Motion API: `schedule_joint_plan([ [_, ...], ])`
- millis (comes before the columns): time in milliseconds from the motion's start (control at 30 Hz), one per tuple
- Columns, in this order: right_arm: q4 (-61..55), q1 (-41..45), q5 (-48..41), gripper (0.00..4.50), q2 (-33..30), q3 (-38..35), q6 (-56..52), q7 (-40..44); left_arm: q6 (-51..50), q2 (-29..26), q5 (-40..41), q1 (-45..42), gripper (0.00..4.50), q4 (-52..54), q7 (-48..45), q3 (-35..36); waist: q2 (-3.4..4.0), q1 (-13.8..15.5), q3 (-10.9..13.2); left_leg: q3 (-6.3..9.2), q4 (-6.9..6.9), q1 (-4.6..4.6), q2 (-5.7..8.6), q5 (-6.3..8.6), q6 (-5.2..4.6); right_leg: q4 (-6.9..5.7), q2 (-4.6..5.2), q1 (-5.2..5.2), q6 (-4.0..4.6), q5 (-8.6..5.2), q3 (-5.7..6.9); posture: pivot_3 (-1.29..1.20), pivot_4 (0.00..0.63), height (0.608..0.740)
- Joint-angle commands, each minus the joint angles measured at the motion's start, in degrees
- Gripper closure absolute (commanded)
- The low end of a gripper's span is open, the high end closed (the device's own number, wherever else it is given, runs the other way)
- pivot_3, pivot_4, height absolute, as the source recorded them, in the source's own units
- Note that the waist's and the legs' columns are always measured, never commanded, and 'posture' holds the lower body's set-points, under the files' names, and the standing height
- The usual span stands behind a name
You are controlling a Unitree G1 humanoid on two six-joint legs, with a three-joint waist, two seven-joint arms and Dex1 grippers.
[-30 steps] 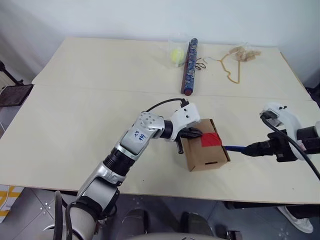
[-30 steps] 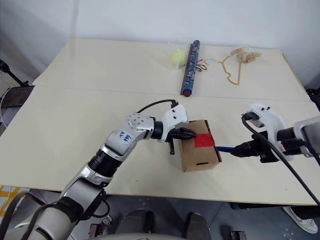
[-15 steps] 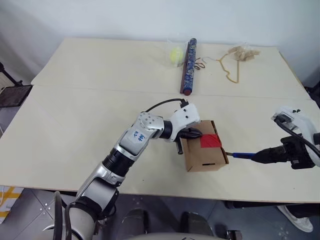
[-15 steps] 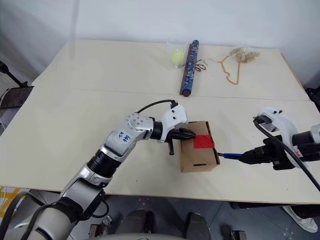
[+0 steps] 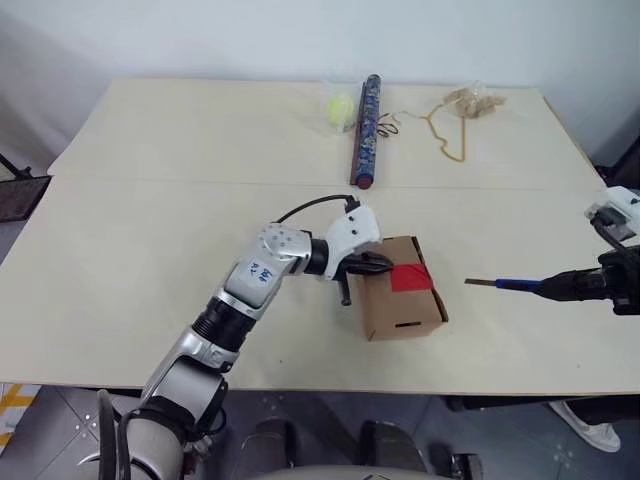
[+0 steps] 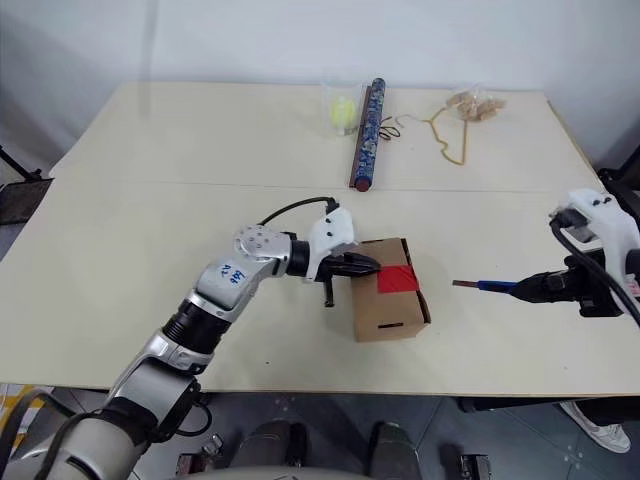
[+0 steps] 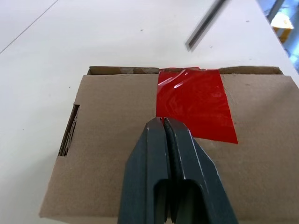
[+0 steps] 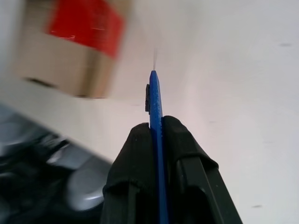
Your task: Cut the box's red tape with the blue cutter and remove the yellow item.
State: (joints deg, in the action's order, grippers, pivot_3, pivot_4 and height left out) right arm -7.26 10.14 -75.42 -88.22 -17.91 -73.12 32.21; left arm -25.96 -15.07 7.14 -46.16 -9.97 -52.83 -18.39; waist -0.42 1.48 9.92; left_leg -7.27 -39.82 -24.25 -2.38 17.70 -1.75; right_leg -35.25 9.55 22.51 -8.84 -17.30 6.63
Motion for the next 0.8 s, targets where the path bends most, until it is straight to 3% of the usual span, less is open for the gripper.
schedule_joint_plan([
  [33,-1.3,-4.7,8.0,4.42,6.5,-10.5,6.1,4.0,4.0,-2.0,3.9,1.2,4.45,1.5,-4.3,3.6,0.03,0.0,0.0,0.01,0.01,0.0,0.07,-0.01,0.01,-0.06,0.0,0.02,-0.01,0.0,0.0,0.0,0.15,0.74],
  [133,-1.0,-6.7,12.7,4.42,13.6,-12.1,9.0,1.1,4.9,-5.0,6.6,2.0,4.45,2.8,-8.3,6.1,0.05,0.0,0.0,0.04,0.01,0.01,0.06,-0.03,0.05,-0.24,-0.03,0.09,-0.01,0.0,0.04,0.0,0.15,0.74],
  [167,-1.5,-8.3,15.9,3.69,16.2,-11.1,11.8,0.6,5.4,-6.8,7.1,2.2,4.5,2.5,-9.9,7.0,0.03,0.0,0.0,0.03,0.02,0.01,0.07,-0.04,0.06,-0.24,-0.03,0.1,-0.01,0.0,0.03,0.0,0.15,0.74],
  [400,-1.6,-12.0,36.8,1.33,28.7,-7.2,32.9,-1.8,5.6,-14.9,6.2,5.3,4.5,2.2,-13.6,7.6,0.03,-0.4,0.0,-0.08,-0.07,0.07,0.15,-0.04,0.05,-0.2,-0.07,0.04,-0.1,0.05,-0.15,0.0,0.15,0.74],
  [533,-1.5,-12.6,43.9,1.33,31.3,-6.6,42.1,0.8,4.0,-15.3,6.4,7.8,4.5,4.9,-13.3,6.9,0.03,-0.4,0.0,-0.4,-0.11,0.1,0.14,-0.08,0.0,-0.23,-0.07,0.03,-0.13,0.06,-0.24,0.0,0.15,0.74],
  [633,-5.3,-12.8,46.8,1.99,32.8,-4.3,48.3,4.6,2.5,-14.1,6.0,9.5,4.5,7.2,-11.7,5.4,0.04,-0.3,0.0,-0.45,-0.11,0.11,0.13,-0.08,0.02,-0.29,-0.07,0.04,-0.13,0.06,-0.25,0.0,0.15,0.74],
  [800,-8.7,-11.2,52.0,3.76,36.1,1.2,54.7,5.7,-0.3,-12.2,5.6,11.1,4.5,9.9,-9.2,3.4,0.04,-0.1,0.1,-0.52,-0.11,0.11,0.14,-0.08,0.02,-0.3,-0.07,0.04,-0.13,0.06,-0.24,0.0,0.15,0.74],
])
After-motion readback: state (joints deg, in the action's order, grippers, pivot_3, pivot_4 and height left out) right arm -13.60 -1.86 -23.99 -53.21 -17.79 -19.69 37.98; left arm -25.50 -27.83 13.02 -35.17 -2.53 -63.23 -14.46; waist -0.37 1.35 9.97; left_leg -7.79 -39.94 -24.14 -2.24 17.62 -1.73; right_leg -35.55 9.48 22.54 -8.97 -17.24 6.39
